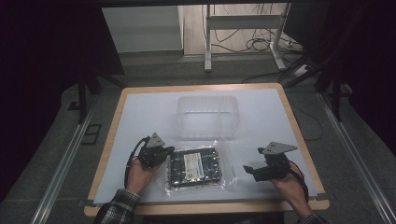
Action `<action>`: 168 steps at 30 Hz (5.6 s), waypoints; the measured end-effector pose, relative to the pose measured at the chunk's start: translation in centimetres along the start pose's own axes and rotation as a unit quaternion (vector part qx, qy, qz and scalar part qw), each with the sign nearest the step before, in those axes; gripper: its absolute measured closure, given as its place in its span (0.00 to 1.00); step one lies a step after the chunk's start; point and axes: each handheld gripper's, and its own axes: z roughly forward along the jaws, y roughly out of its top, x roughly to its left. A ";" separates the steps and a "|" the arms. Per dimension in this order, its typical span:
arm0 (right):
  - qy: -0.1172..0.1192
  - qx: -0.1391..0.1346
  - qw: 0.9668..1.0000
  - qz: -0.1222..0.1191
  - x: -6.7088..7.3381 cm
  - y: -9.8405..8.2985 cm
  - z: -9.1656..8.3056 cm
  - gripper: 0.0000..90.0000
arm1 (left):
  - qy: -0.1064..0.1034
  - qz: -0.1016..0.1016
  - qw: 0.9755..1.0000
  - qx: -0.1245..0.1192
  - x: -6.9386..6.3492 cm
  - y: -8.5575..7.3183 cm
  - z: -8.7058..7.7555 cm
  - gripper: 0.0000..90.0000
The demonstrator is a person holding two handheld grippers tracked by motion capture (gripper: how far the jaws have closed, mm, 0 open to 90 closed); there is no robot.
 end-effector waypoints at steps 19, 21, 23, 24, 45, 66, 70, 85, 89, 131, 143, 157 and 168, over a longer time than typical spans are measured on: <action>-0.002 -0.002 1.000 0.000 0.0 0.0 -0.2 0.09 | -0.025 0.010 0.998 0.048 -1.1 0.3 1.9 1.00; -0.002 -0.003 1.000 0.001 -0.1 0.0 -0.2 0.09 | -0.031 0.011 0.998 0.052 -1.8 0.2 1.6 1.00; -0.002 -0.004 1.000 0.002 -0.1 0.0 -0.2 0.09 | -0.035 0.018 0.998 0.053 -2.5 0.0 1.4 1.00; -0.002 -0.004 1.000 0.002 -0.1 0.0 -0.2 0.09 | -0.035 0.018 0.998 0.053 -2.5 0.0 1.4 1.00; 0.005 0.000 1.000 0.008 0.1 0.1 -0.1 0.08 | -0.019 0.015 0.999 -0.032 -3.9 -0.6 -3.0 0.60; 0.013 0.013 1.000 0.013 0.3 0.5 1.3 0.05 | 0.013 0.022 0.999 -0.029 -5.7 -2.8 -5.0 0.02; 0.013 0.012 1.000 0.015 0.3 0.6 1.4 0.05 | 0.013 0.019 0.999 -0.033 -5.6 -3.0 -5.2 0.01; 0.047 0.021 0.999 0.019 1.2 1.5 3.3 0.10 | 0.012 0.018 0.999 -0.028 -5.2 -3.5 -4.8 0.00; 0.047 0.047 0.998 0.022 1.5 1.7 4.4 0.25 | 0.012 0.028 0.999 -0.021 -5.2 -3.5 -4.6 0.00; 0.087 0.050 0.994 0.051 2.5 4.4 3.0 0.99 | 0.027 0.061 0.998 -0.014 -6.0 -3.2 -4.7 0.01; 0.132 0.020 0.989 0.066 2.1 7.7 0.7 0.99 | 0.031 0.059 0.997 -0.028 -6.0 -3.1 -5.2 0.01; 0.163 -0.001 0.986 0.042 2.2 12.6 -2.6 0.99 | 0.036 0.061 0.996 -0.044 -5.9 -3.0 -5.7 0.00; 0.168 -0.026 0.985 0.034 2.0 15.6 -4.7 0.99 | 0.035 0.054 0.996 -0.056 -5.9 -3.0 -5.8 0.00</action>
